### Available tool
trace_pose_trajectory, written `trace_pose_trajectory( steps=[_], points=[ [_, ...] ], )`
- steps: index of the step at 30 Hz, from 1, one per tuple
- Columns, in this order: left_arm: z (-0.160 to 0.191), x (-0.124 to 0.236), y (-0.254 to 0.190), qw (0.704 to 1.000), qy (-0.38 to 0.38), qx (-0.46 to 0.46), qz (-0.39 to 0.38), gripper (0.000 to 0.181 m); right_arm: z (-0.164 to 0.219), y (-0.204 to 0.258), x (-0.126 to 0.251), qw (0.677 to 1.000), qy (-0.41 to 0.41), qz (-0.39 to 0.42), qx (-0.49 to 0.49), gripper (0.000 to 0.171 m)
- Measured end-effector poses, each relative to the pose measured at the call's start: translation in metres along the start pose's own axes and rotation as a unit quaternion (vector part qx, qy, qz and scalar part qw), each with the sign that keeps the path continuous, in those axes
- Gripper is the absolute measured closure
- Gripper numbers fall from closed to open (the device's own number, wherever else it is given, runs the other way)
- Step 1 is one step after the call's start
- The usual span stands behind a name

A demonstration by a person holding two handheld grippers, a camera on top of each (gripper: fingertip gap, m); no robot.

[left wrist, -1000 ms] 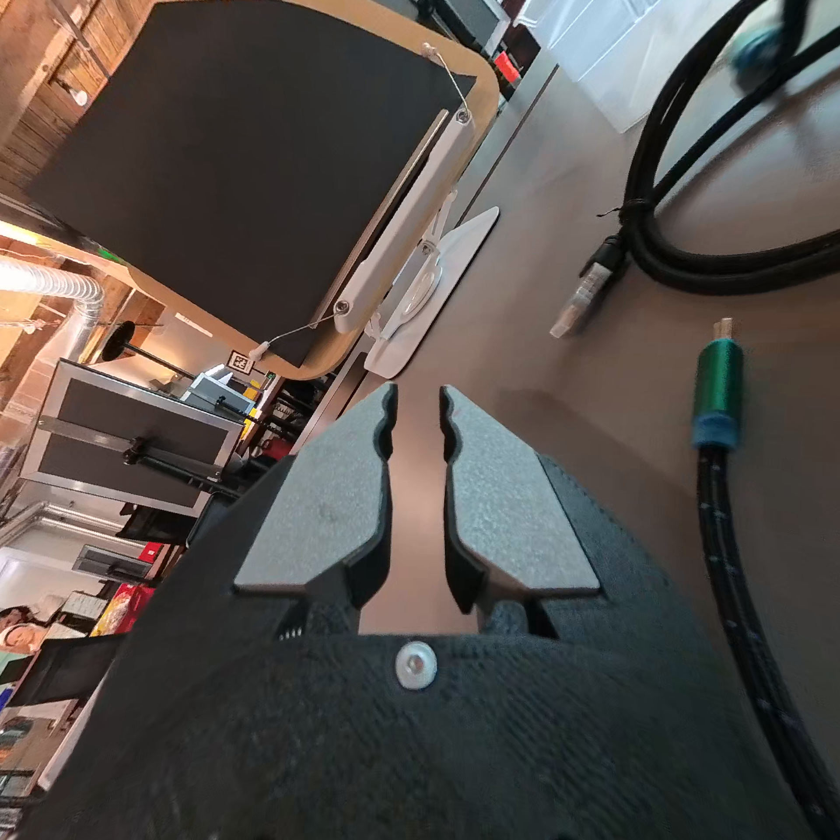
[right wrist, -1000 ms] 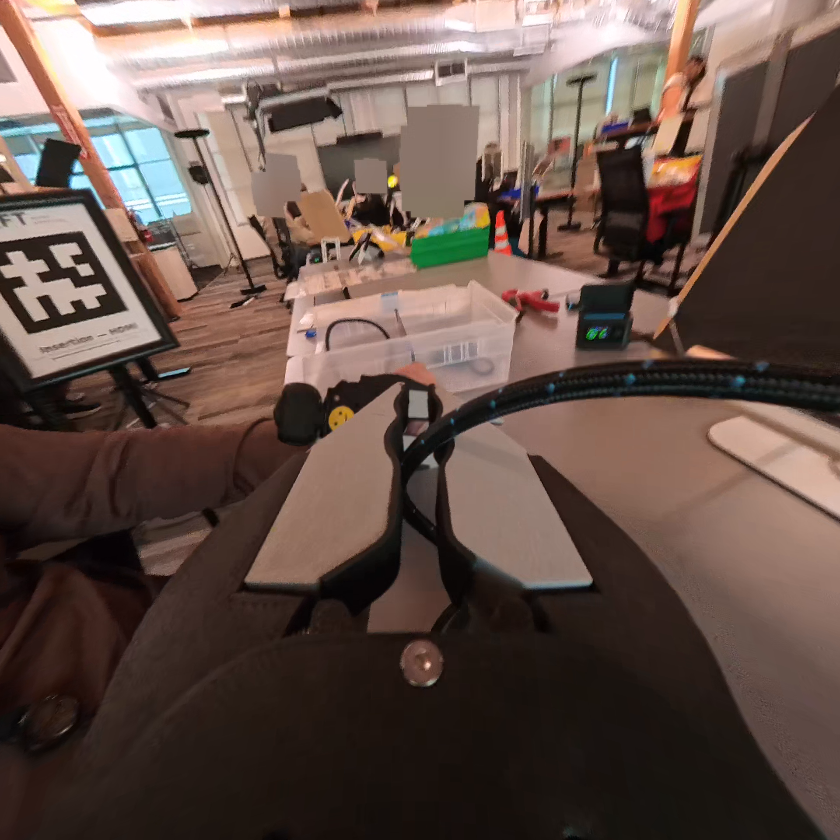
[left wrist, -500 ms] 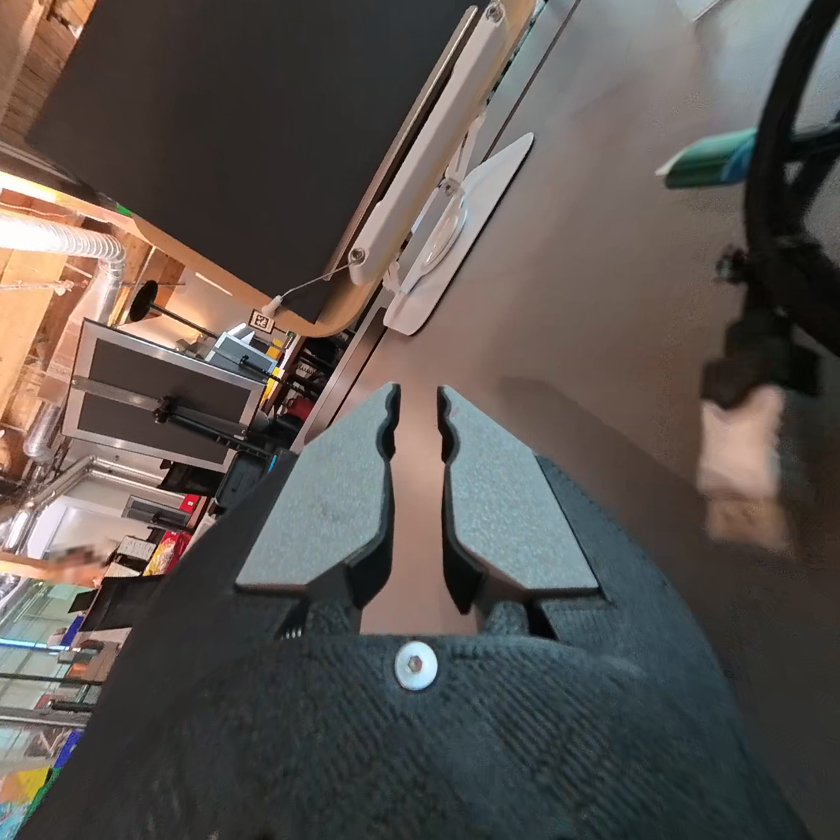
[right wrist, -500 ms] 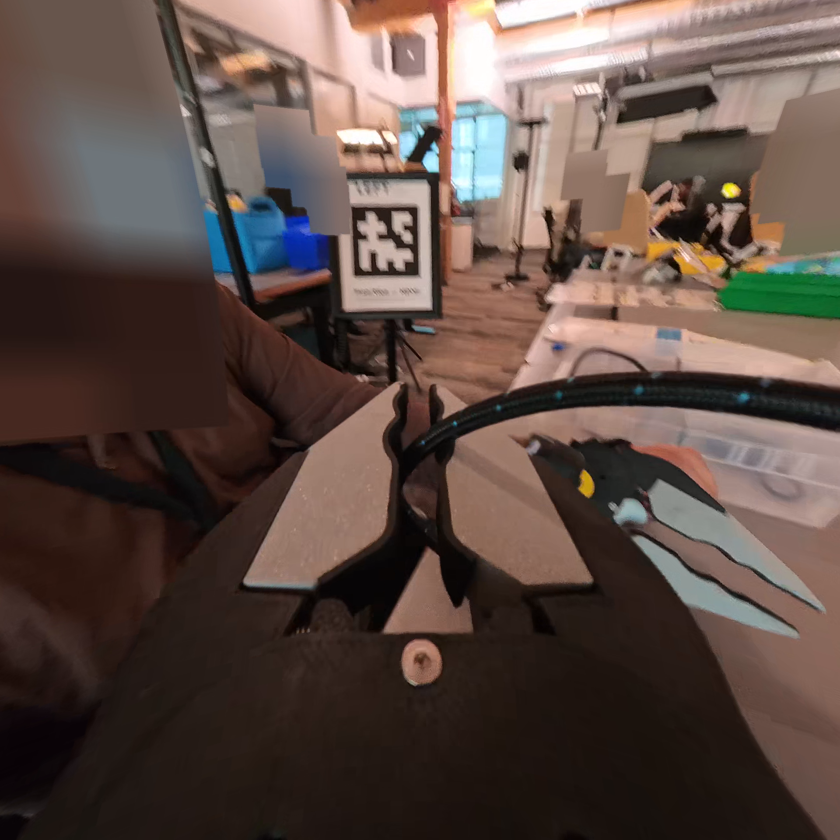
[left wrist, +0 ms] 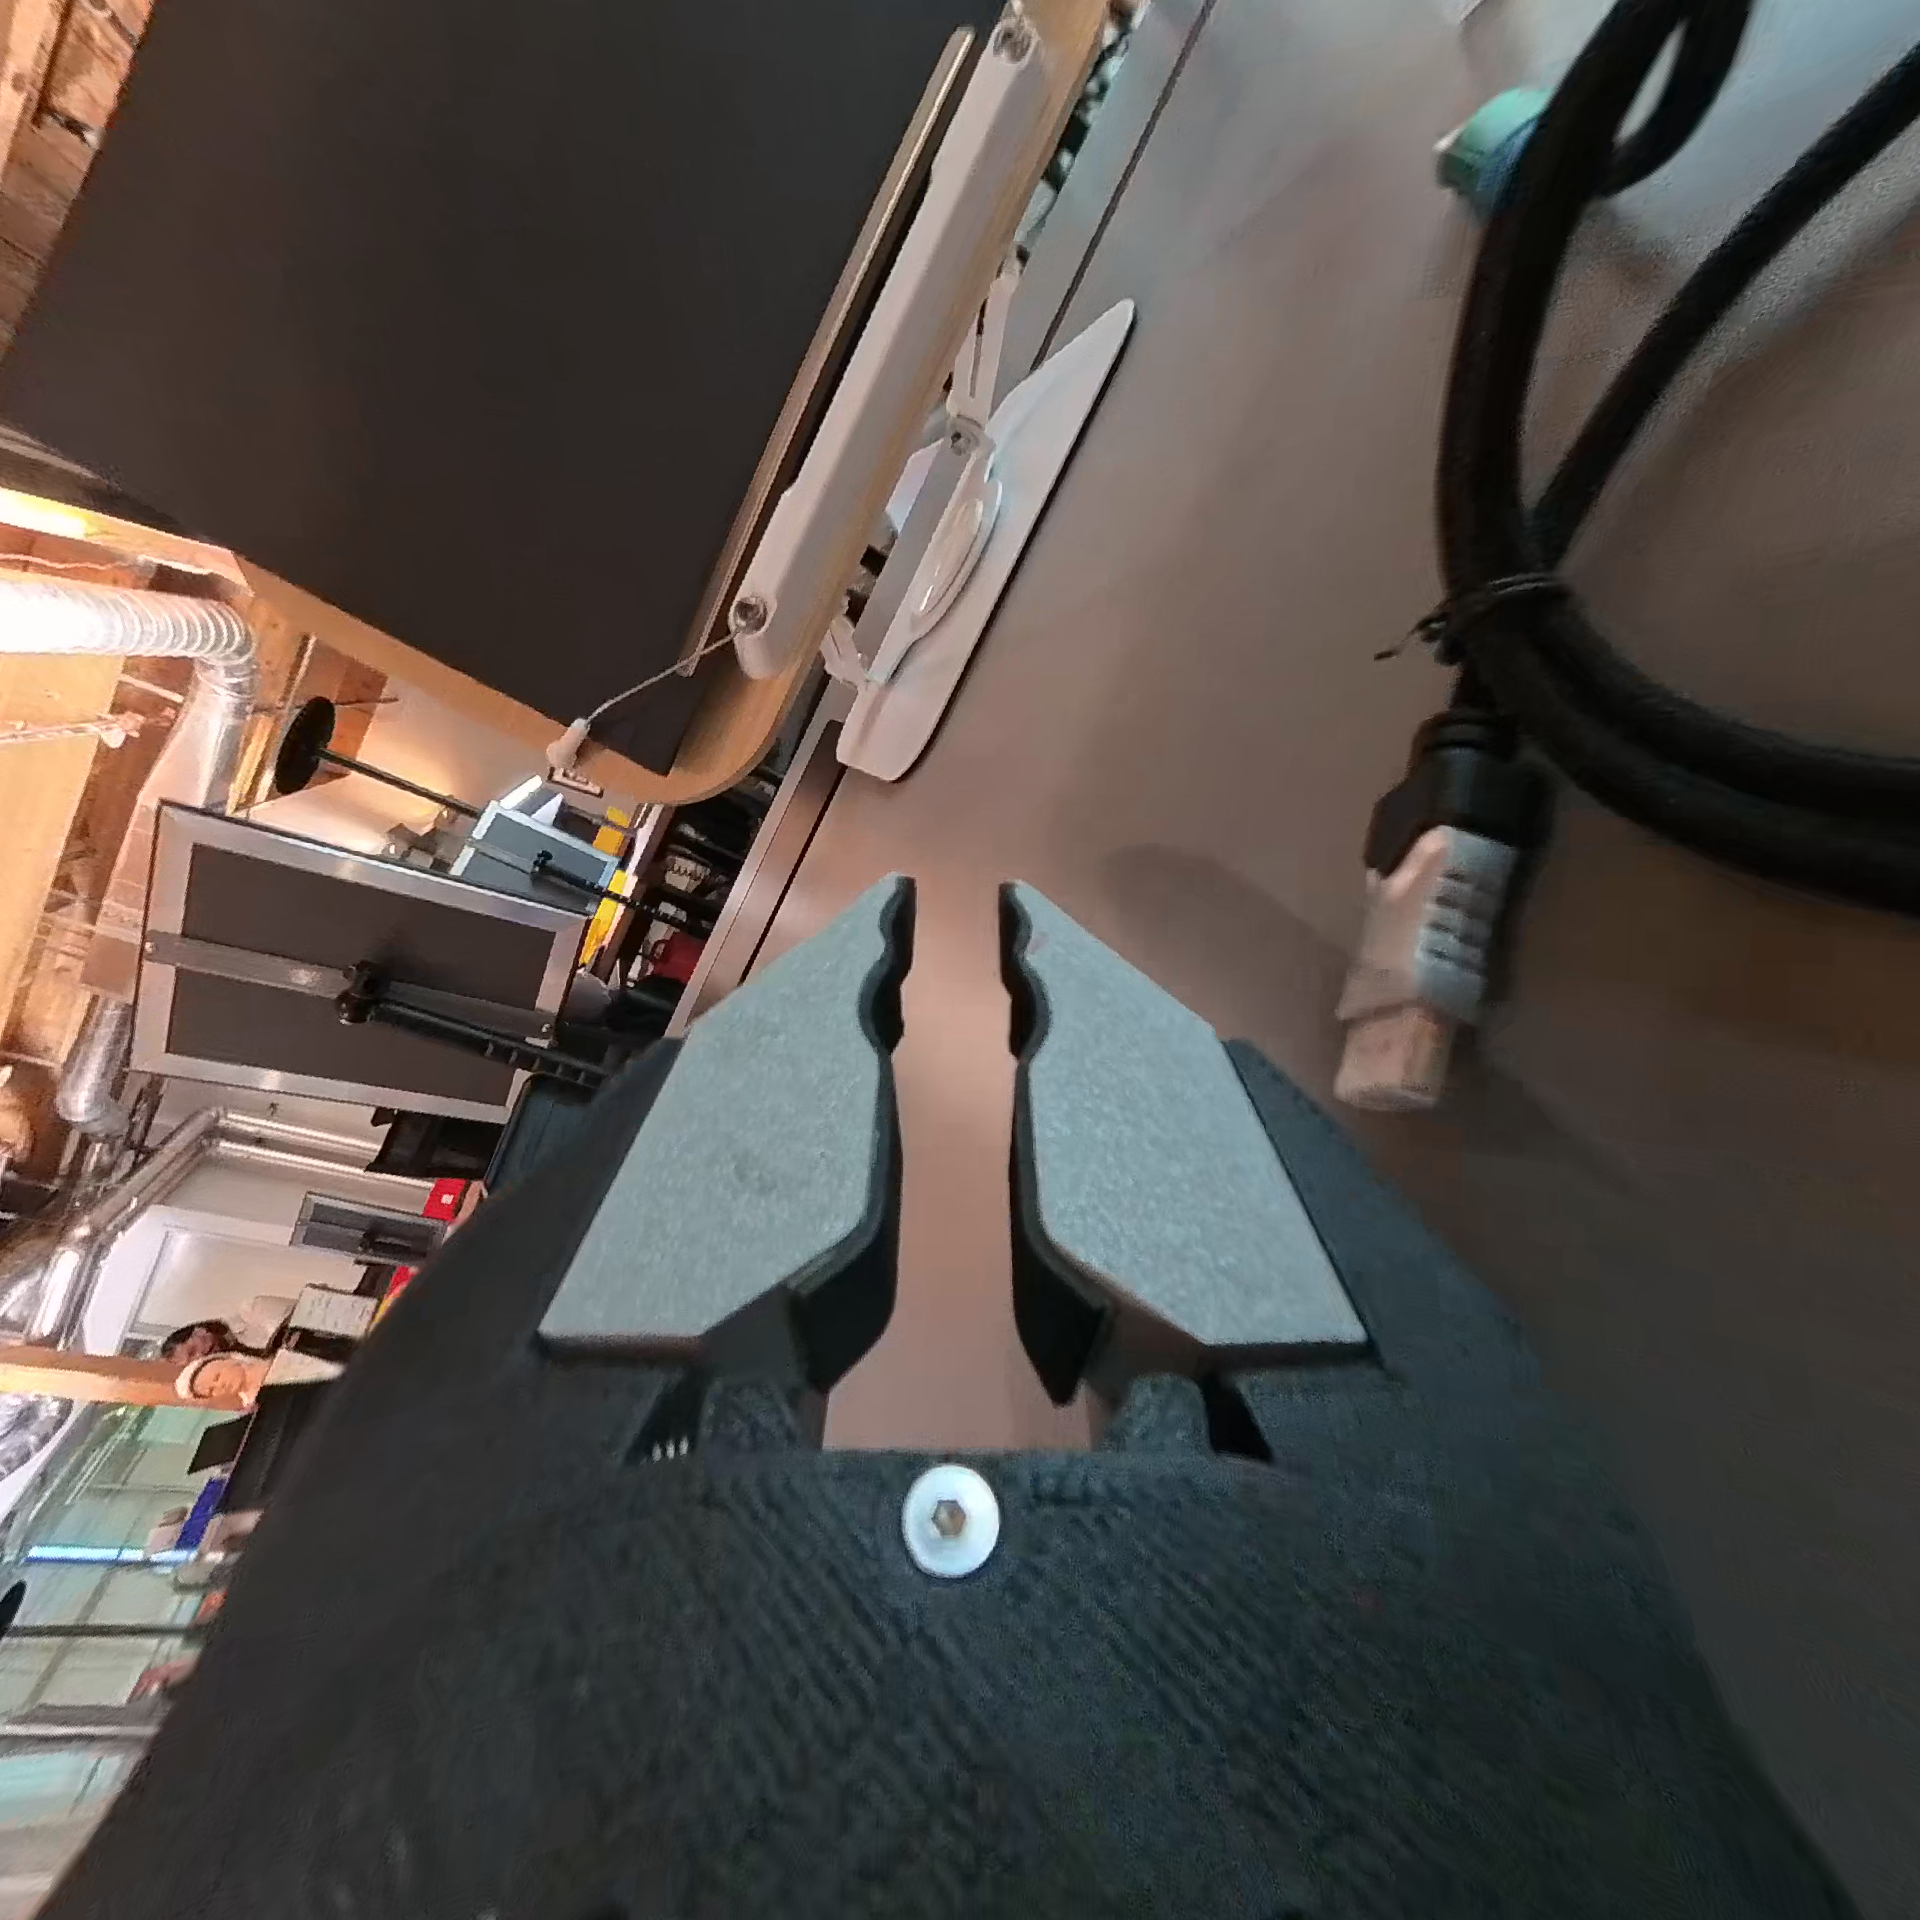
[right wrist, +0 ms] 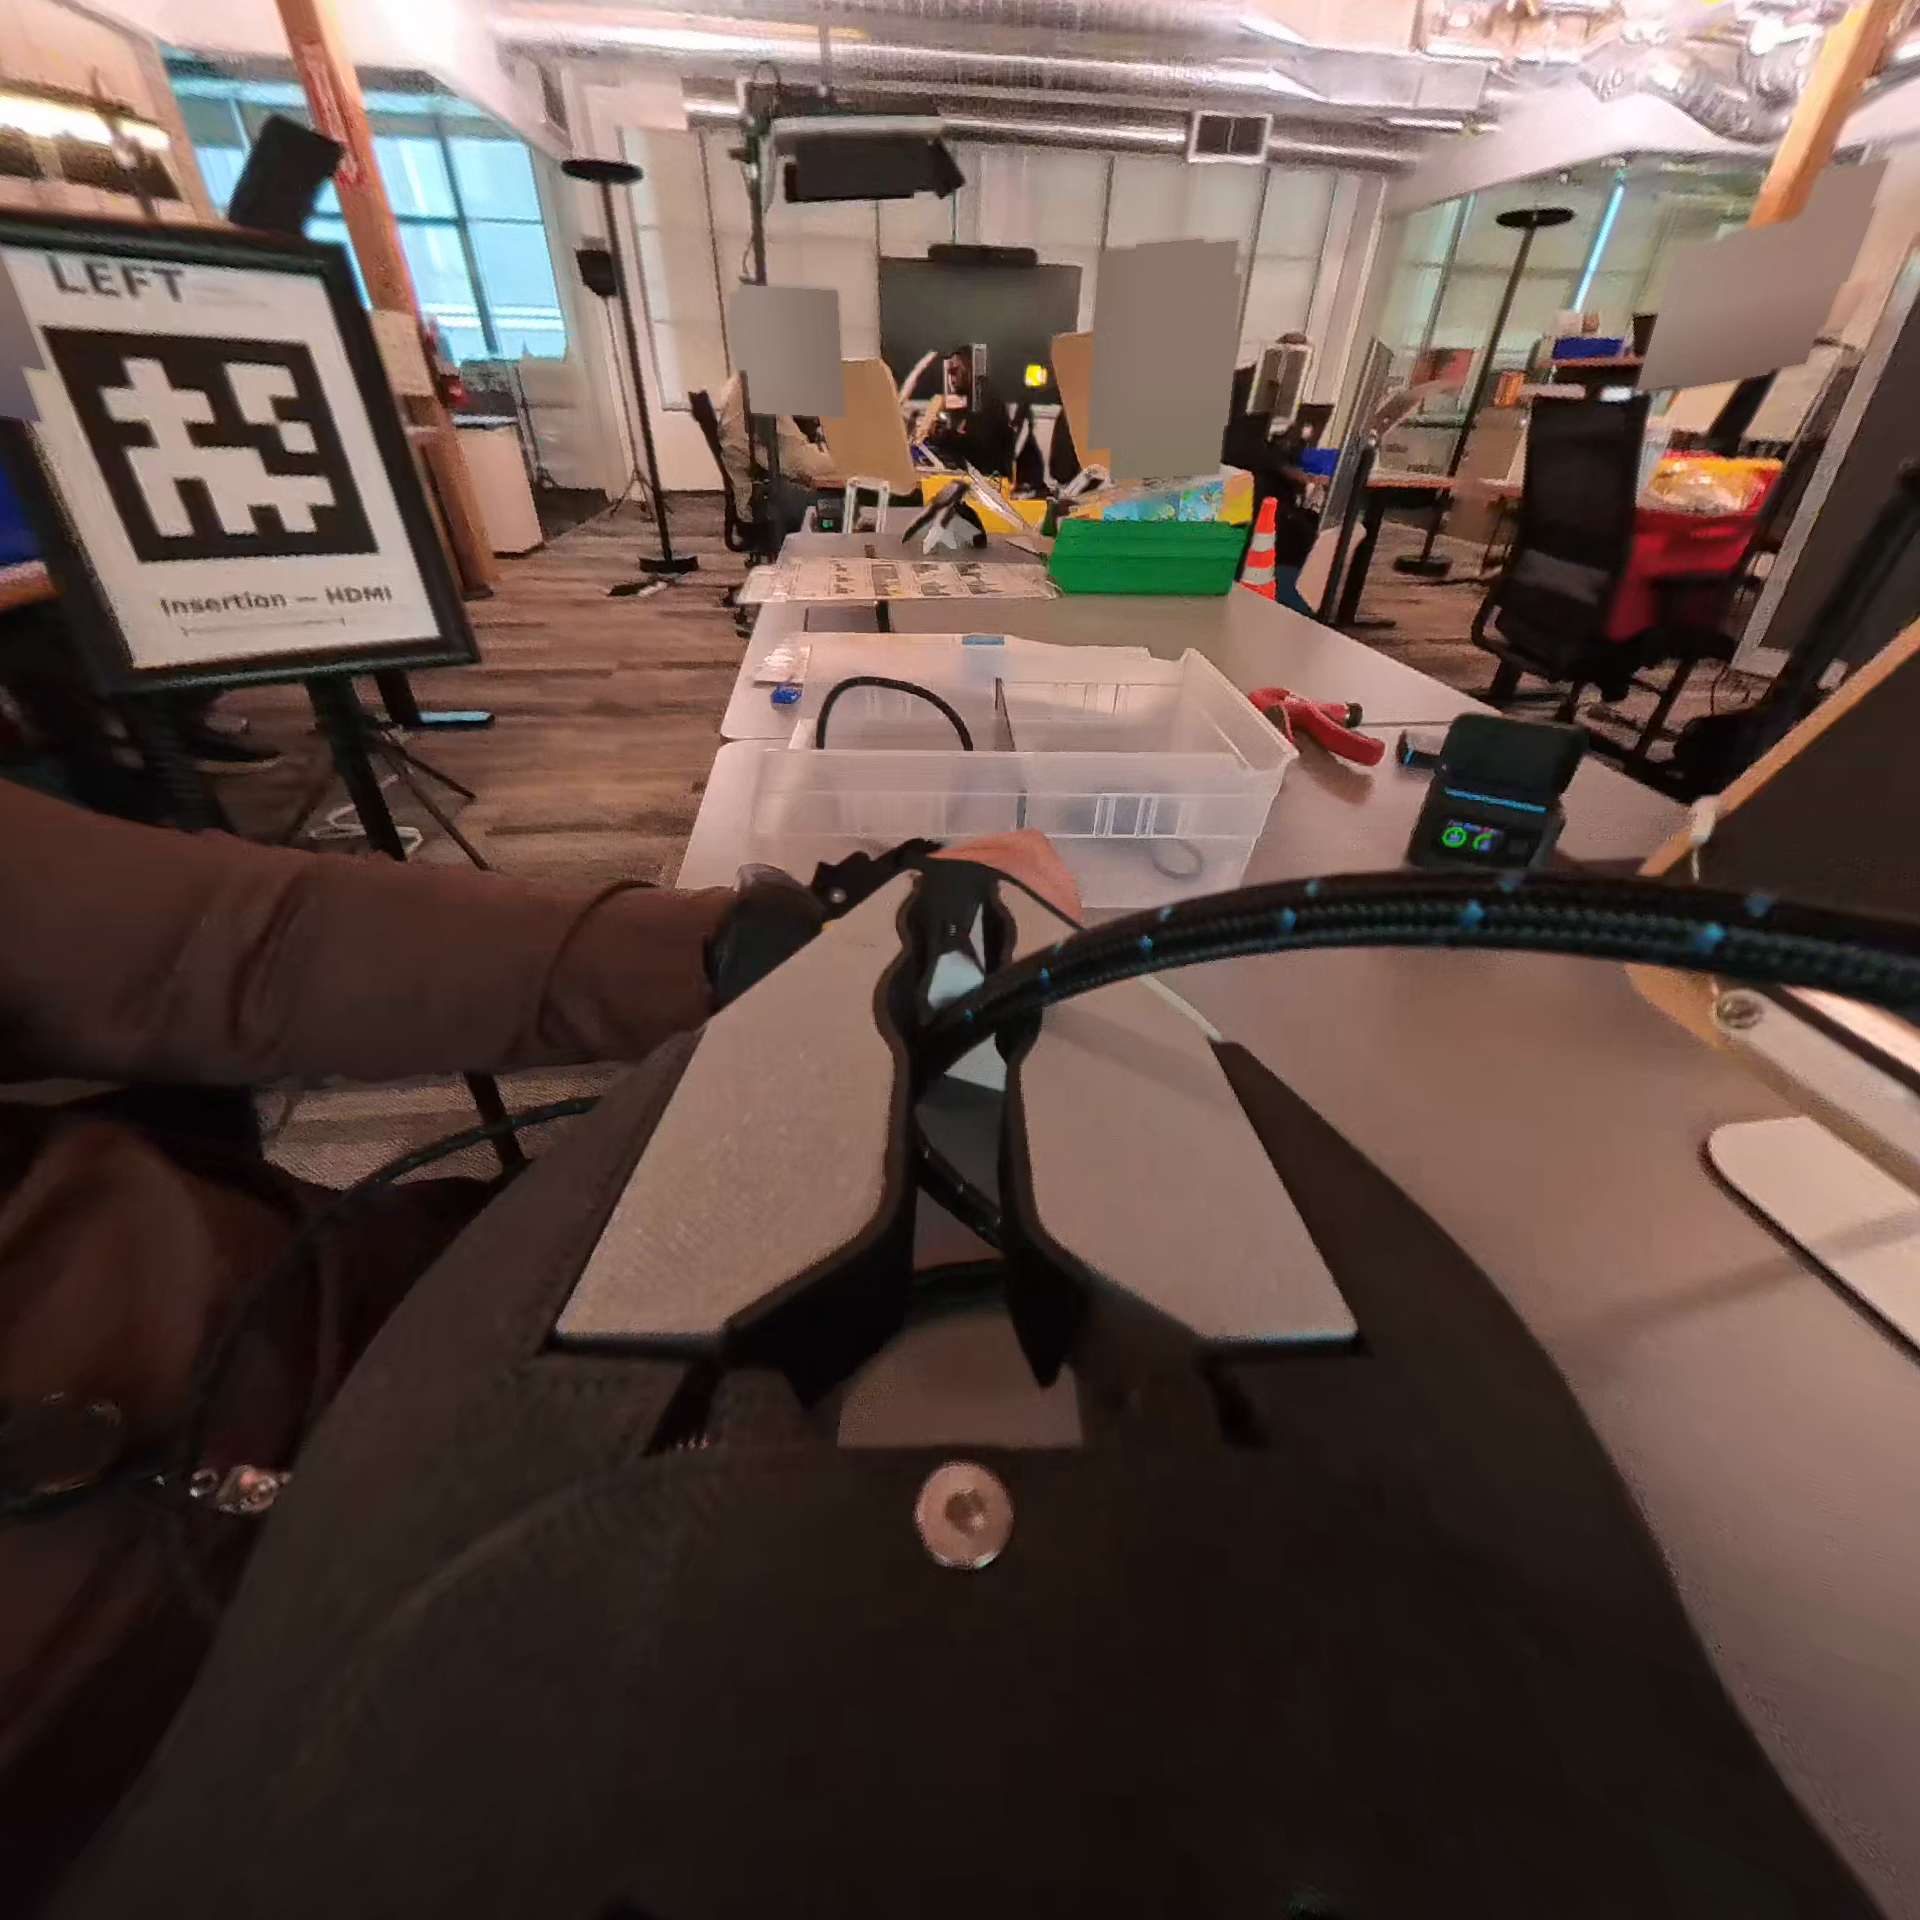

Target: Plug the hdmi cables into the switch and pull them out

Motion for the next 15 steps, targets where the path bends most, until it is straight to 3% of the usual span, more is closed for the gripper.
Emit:
trace_pose_trajectory(
  steps=[1, 7, 10, 12, 15],
  points=[
    [-0.003, 0.002, 0.0, 1.0, -0.009, 0.002, 0.001, 0.167, 0.0, -0.001, -0.001, 1.0, -0.003, -0.001, -0.009, 0.164],
    [-0.028, 0.023, 0.011, 0.983, -0.136, 0.118, 0.043, 0.163, -0.004, -0.016, 0.01, 0.998, -0.038, 0.041, -0.013, 0.164],
    [-0.058, 0.047, 0.006, 0.941, -0.238, 0.182, 0.154, 0.155, 0.0, -0.03, 0.015, 0.996, -0.044, 0.06, -0.051, 0.163],
    [-0.085, 0.067, -0.01, 0.91, -0.29, 0.158, 0.253, 0.155, -0.002, -0.033, 0.018, 0.994, -0.055, 0.061, -0.066, 0.164],
    [-0.106, 0.064, -0.04, 0.916, -0.252, 0.063, 0.306, 0.145, -0.002, -0.036, 0.021, 0.993, -0.061, 0.064, -0.072, 0.164]
  ],
)
Point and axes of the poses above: each gripper's, where its closed fingertips meet, x back along the fingers, z out of its underside, y = z × x across the jaws, the point moved 5 cm from there along x, back along the fingers, and after that the axes turned 12 degrees about -x, right-handed, at the moved point
